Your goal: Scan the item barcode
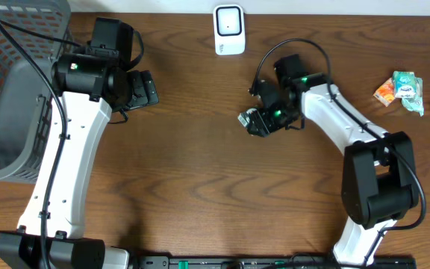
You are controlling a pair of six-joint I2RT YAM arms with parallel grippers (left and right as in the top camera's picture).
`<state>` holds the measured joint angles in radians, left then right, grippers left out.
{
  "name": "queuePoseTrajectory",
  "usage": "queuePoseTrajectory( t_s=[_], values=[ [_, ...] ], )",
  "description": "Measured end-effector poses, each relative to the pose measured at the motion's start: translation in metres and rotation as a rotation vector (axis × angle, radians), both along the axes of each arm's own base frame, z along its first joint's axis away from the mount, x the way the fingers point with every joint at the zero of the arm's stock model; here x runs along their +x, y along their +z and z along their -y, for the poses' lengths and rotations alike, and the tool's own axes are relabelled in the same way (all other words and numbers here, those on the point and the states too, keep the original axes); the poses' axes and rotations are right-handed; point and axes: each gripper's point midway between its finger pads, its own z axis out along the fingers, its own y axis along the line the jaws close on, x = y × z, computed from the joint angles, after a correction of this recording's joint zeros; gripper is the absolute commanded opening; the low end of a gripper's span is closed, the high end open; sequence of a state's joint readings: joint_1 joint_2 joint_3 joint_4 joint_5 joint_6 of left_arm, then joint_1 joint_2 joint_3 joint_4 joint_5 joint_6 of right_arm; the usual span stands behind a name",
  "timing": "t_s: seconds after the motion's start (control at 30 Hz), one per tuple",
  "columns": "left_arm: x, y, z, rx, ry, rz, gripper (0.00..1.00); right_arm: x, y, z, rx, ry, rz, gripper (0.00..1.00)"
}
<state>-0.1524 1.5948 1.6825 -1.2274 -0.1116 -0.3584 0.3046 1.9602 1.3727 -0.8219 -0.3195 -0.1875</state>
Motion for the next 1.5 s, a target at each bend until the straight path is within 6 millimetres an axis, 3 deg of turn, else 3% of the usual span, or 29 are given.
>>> queuePoseTrajectory(
  t_s=[0.03, 0.07, 0.17, 0.4, 0.53, 0.6, 0.67, 0.73, 0.87, 0.93, 1.07, 1.23, 1.5],
  values=[
    [0.0, 0.0, 0.0, 0.0, 0.0, 0.0, 0.98, -0.001, -0.005, 0.005, -0.04, 0.001, 0.005, 0.7],
    [0.0, 0.0, 0.0, 0.0, 0.0, 0.0, 0.98, -0.003, -0.011, 0.013, -0.087, -0.003, 0.008, 0.91],
    [0.0, 0.0, 0.0, 0.0, 0.0, 0.0, 0.98, -0.006, -0.024, 0.031, -0.185, -0.015, 0.018, 0.99],
    [0.0, 0.0, 0.0, 0.0, 0.0, 0.001, 0.98, 0.002, -0.014, 0.039, -0.231, -0.1, 0.017, 0.99],
    [0.0, 0.0, 0.0, 0.0, 0.0, 0.0, 0.98, 0.025, 0.026, 0.026, -0.156, -0.232, 0.053, 0.99],
    [0.0, 0.0, 0.0, 0.0, 0.0, 0.001, 0.98, 0.03, 0.054, 0.008, -0.039, -0.282, 0.063, 0.99],
    [0.0, 0.0, 0.0, 0.0, 0.0, 0.0, 0.98, 0.022, 0.078, -0.012, 0.097, -0.287, 0.028, 0.99],
    [0.0, 0.0, 0.0, 0.0, 0.0, 0.0, 0.98, 0.013, 0.087, -0.024, 0.172, -0.278, -0.023, 0.99],
    [0.0, 0.0, 0.0, 0.0, 0.0, 0.0, 0.98, 0.007, 0.092, -0.038, 0.225, -0.291, -0.066, 0.99],
    [0.0, 0.0, 0.0, 0.0, 0.0, 0.0, 0.98, 0.007, 0.088, -0.035, 0.196, -0.418, -0.11, 0.99],
    [0.0, 0.0, 0.0, 0.0, 0.0, 0.001, 0.98, -0.002, 0.071, 0.001, 0.01, -0.817, -0.205, 0.99],
    [0.0, 0.0, 0.0, 0.0, 0.0, 0.001, 0.98, 0.008, 0.065, 0.032, -0.096, -1.163, -0.135, 0.99],
    [0.0, 0.0, 0.0, 0.0, 0.0, 0.0, 0.98, 0.014, 0.061, 0.029, -0.097, -1.276, -0.07, 0.96]
  ],
)
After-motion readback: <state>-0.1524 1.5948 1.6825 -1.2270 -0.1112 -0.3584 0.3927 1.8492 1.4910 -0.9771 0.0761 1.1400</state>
